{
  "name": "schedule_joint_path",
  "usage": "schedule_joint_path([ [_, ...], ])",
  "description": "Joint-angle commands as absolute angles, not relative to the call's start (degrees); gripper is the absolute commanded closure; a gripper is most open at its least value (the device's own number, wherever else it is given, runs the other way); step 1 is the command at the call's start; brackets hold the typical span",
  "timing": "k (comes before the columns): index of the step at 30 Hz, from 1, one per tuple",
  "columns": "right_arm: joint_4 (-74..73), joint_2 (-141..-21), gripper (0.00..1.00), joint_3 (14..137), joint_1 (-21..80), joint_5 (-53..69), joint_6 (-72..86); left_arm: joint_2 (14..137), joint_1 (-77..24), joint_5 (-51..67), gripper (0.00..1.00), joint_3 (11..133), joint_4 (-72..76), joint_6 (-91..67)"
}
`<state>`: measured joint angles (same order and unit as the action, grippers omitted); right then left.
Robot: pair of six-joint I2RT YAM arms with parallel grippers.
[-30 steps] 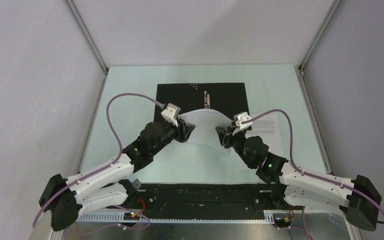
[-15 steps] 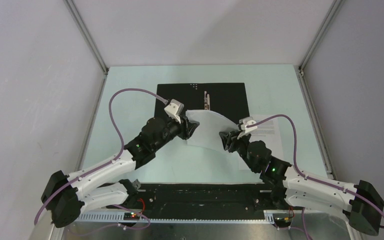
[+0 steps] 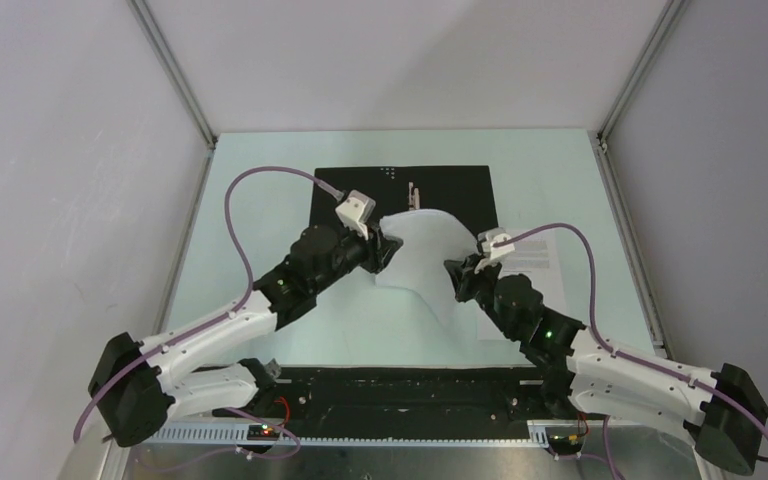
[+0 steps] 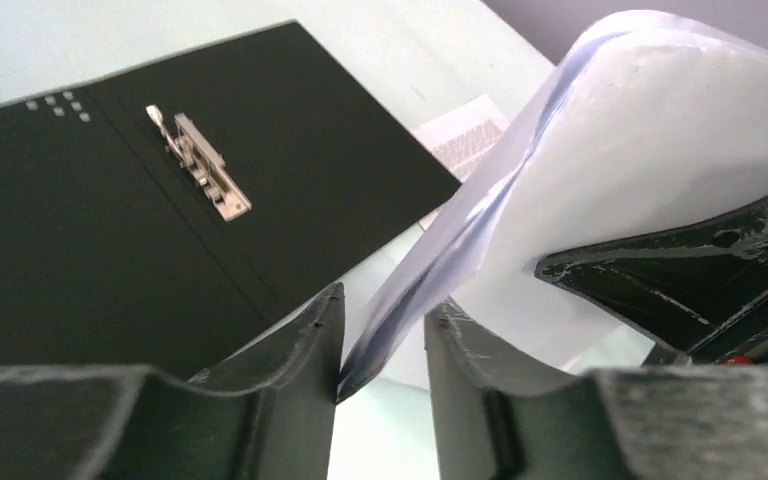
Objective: Put the files into the folder
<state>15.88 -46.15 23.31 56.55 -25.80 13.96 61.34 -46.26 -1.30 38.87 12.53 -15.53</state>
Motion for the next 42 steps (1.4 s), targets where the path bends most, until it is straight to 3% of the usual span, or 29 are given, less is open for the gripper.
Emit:
schedule_joint_path([
  [1,4.8,-47.8,1.00,34.3,52.0,-24.9,15.6,63.6,-46.6,-4.2,0.53,47.5,11.5,-16.7],
  [3,-3.7,-52.7,1.00,40.4,46.9,-22.6,17.0,65.7,-46.6,-8.5,0.38,51.2,9.1,-17.2],
  [7,-20.6,-65.2,1.00,56.9,33.2,-13.6,20.1,72.9,-45.7,-20.7,0.27,59.7,1.8,-18.8],
  [14,-35.3,-91.7,1.00,75.0,20.1,-9.3,17.5,91.9,-40.2,-21.4,0.32,76.0,-11.0,-24.3],
  [22,-44.4,-116.5,1.00,92.5,16.9,-17.2,14.2,111.9,-37.1,-15.6,0.35,90.8,-17.5,-24.1],
  [31,-46.1,-117.9,1.00,96.2,16.6,-17.7,13.2,123.3,-37.3,-13.9,0.40,102.1,-19.2,-24.4],
  [42,-45.6,-109.2,1.00,93.0,15.8,-13.7,16.2,134.2,-37.3,-14.8,0.52,113.0,-20.9,-26.2],
])
